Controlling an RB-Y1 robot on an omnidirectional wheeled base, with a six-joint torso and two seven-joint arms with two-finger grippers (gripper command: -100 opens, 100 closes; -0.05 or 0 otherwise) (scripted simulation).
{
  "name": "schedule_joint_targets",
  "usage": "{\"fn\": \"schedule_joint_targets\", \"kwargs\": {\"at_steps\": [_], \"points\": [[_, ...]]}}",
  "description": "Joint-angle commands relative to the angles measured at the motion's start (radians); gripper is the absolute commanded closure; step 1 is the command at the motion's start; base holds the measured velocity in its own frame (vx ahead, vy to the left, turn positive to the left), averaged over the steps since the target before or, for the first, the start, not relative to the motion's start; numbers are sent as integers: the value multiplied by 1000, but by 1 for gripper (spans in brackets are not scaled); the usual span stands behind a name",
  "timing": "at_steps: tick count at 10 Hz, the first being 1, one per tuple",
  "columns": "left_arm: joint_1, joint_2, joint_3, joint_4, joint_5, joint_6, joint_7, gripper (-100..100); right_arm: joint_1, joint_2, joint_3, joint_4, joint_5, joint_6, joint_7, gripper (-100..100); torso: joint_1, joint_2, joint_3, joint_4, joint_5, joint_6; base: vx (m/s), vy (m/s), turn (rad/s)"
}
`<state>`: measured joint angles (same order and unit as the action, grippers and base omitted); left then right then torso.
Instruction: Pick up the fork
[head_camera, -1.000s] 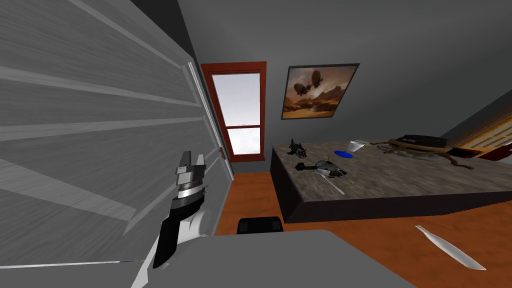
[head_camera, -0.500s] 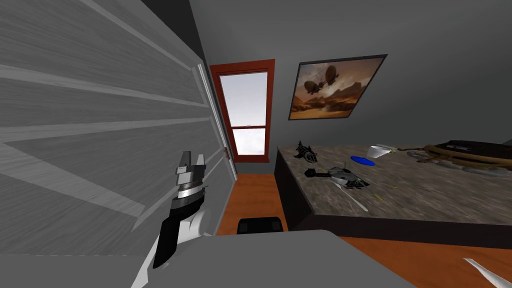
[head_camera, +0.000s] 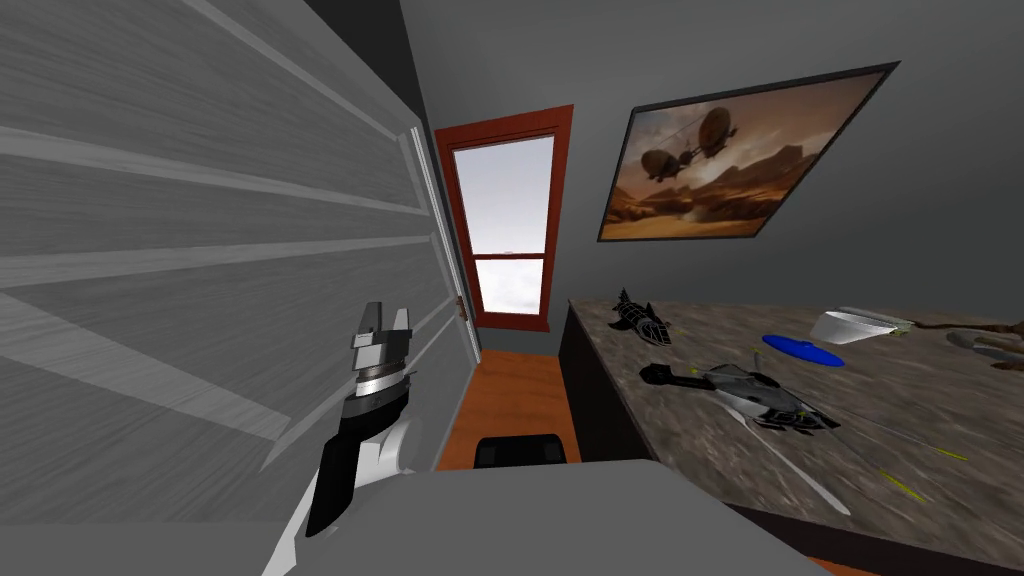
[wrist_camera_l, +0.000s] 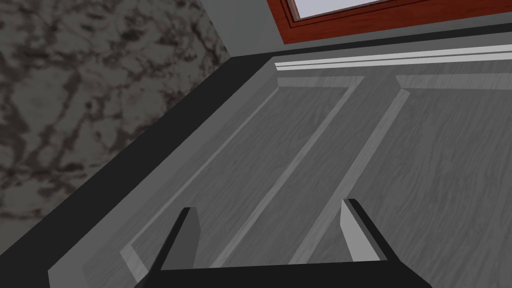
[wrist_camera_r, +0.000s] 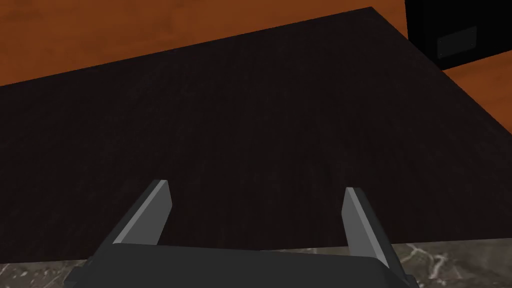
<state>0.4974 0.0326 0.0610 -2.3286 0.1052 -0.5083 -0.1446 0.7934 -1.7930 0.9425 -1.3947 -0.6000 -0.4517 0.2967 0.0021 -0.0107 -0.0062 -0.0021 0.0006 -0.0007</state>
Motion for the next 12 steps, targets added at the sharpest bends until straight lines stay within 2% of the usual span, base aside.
{"fn": "schedule_joint_targets", "kwargs": {"at_steps": [1, 4, 5, 6, 7, 8, 11, 12], "points": [[0, 0, 0, 0, 0, 0, 0, 0, -37, -20, 26, 29, 11, -3, -11, -100, 0, 0, 0, 0, 0, 0, 154, 2, 188], [0, 0, 0, 0, 0, 0, 0, 0, -108, -45, 70, 63, -34, -5, 22, -100, -2, 1, 0, 0, -1, 1, 149, -31, 202], [0, 0, 0, 0, 0, 0, 0, 0, -119, -45, 74, 65, -40, -5, 26, -100, -3, -3, -1, 0, 0, -4, 179, -34, 198], [0, 0, 0, 0, 0, 0, 0, 0, -102, -47, 70, 53, -46, -3, 31, -100, -3, -6, -3, -1, 0, -5, 73, -16, 19], [0, 0, 0, 0, 0, 0, 0, 0, -104, -47, 71, 54, -46, -2, 32, 0, -3, -3, -2, 0, -1, -6, 11, -1, -3], [0, 0, 0, 0, 0, 0, 0, 0, -108, -20, 63, 70, -33, 7, 31, -100, -3, 0, 0, 1, -1, -6, -3, -6, -2], [0, 0, 0, 0, 0, 0, 0, 0, -118, 36, 47, 102, -6, 25, 28, -100, -7, 3, 2, 2, -3, -7, -18, -13, 10], [0, 0, 0, 0, 0, 0, 0, 0, -111, 21, 49, 91, -20, 19, 34, -100, -7, 3, 2, 2, -3, -7, -8, -7, 1]]}}
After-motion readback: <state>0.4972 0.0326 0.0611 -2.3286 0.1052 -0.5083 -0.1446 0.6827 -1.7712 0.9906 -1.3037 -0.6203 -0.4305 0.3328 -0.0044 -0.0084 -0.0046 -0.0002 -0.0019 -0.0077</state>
